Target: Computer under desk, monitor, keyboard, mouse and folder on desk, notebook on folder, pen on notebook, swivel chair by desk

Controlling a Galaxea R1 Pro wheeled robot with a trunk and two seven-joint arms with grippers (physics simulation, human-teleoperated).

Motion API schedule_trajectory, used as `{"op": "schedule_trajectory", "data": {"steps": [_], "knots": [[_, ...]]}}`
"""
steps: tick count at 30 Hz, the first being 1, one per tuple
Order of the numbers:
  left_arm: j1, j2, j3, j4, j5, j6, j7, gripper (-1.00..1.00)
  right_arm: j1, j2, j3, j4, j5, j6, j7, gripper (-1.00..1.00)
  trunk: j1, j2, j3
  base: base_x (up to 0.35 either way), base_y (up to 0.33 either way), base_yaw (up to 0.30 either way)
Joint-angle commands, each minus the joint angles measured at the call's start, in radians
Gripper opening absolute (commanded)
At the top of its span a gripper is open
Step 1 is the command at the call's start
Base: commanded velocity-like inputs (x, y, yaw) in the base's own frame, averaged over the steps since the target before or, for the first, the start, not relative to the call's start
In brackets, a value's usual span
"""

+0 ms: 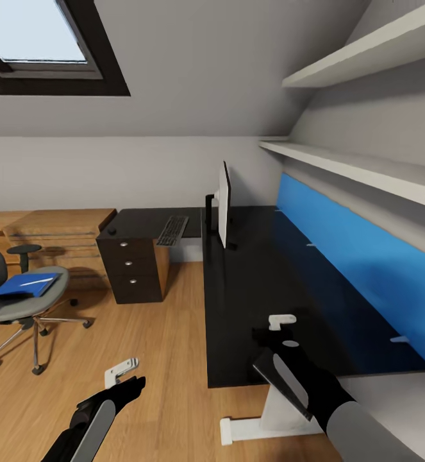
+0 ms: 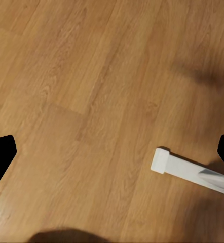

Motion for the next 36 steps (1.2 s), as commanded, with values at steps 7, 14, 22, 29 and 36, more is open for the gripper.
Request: {"op": "schedule_trajectory", "data": {"steps": [7,14,22,29,36], "knots": [[-0.001,0.001,-0.003,-0.001,0.011,0.001,0.011,1.00,0.001,-0.004,0.006,-0.038,-0.009,0.009,-0.011,1.00,-0.027,0.048,0.021,0.000,0.000,0.000],[0.000,0.001,-0.003,0.000,0.011,0.001,0.008,1.00,0.024,-0.028,0.006,-0.148,-0.014,0.043,-0.012,1.00,-0.034,0.062,0.027,0.000,0.000,0.000],[0.000,0.002,-0.003,0.000,0.011,0.001,0.002,1.00,0.069,-0.046,0.004,-0.272,-0.033,0.092,-0.015,1.00,-0.034,0.062,0.027,0.000,0.000,0.000],[0.000,0.002,-0.003,0.000,0.011,0.000,0.002,1.00,0.077,-0.047,0.002,-0.299,-0.062,0.107,-0.016,1.00,-0.034,0.062,0.027,-0.005,0.000,0.000],[0.000,0.001,-0.003,0.000,0.011,-0.001,0.001,1.00,0.079,-0.048,0.002,-0.305,-0.071,0.108,-0.016,1.00,-0.034,0.062,0.027,-0.208,0.000,0.000]]}}
